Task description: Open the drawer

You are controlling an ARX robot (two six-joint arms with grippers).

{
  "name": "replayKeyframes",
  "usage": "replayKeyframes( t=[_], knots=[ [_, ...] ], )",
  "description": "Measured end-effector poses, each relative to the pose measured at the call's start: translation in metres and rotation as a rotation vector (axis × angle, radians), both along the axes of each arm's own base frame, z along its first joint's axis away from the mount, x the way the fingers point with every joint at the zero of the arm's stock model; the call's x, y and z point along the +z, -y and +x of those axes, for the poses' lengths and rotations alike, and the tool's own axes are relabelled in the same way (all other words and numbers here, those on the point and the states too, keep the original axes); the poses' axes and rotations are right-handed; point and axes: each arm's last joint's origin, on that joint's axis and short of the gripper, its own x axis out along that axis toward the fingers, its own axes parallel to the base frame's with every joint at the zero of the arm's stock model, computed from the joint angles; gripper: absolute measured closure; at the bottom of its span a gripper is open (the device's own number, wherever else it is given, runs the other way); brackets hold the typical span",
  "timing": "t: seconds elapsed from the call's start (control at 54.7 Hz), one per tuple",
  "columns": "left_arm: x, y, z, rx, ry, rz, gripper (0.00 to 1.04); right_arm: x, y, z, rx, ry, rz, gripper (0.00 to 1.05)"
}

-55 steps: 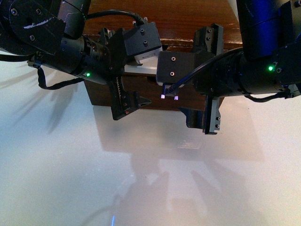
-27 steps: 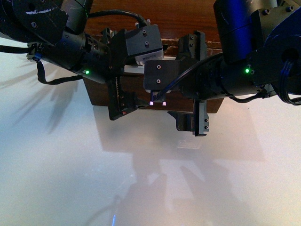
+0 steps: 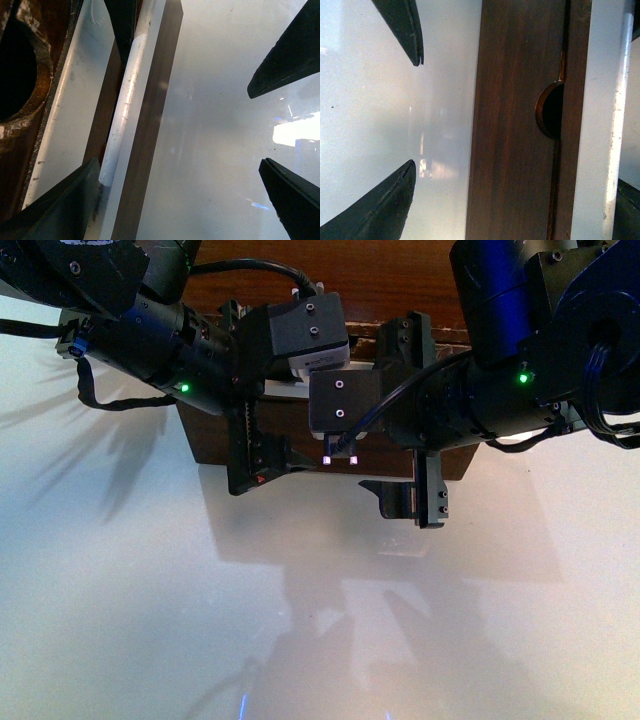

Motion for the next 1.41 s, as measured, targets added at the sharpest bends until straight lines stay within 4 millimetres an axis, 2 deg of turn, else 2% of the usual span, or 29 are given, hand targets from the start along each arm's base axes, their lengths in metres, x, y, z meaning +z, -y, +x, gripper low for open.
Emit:
replayKeyframes(
  t=[0.219, 0.457, 1.115, 1.408],
  knots=[
    [-0.001, 0.001, 0.0, -0.014, 0.003, 0.008, 0.08, -0.001, 0.006, 0.002, -0.001, -0.002, -0.015, 0.09],
    [-0.003, 0.002, -0.002, -0.033, 0.001, 0.01, 0.08, -0.004, 0.008, -0.005, 0.001, -0.006, -0.022, 0.09],
    [-0.008, -0.009, -0.036, -0.075, -0.011, 0.011, 0.08, -0.012, -0.007, -0.052, 0.012, -0.02, -0.023, 0.09],
    [-0.007, -0.013, -0.048, -0.088, -0.027, 0.008, 0.08, -0.013, -0.012, -0.068, 0.02, -0.026, -0.017, 0.09]
  ],
)
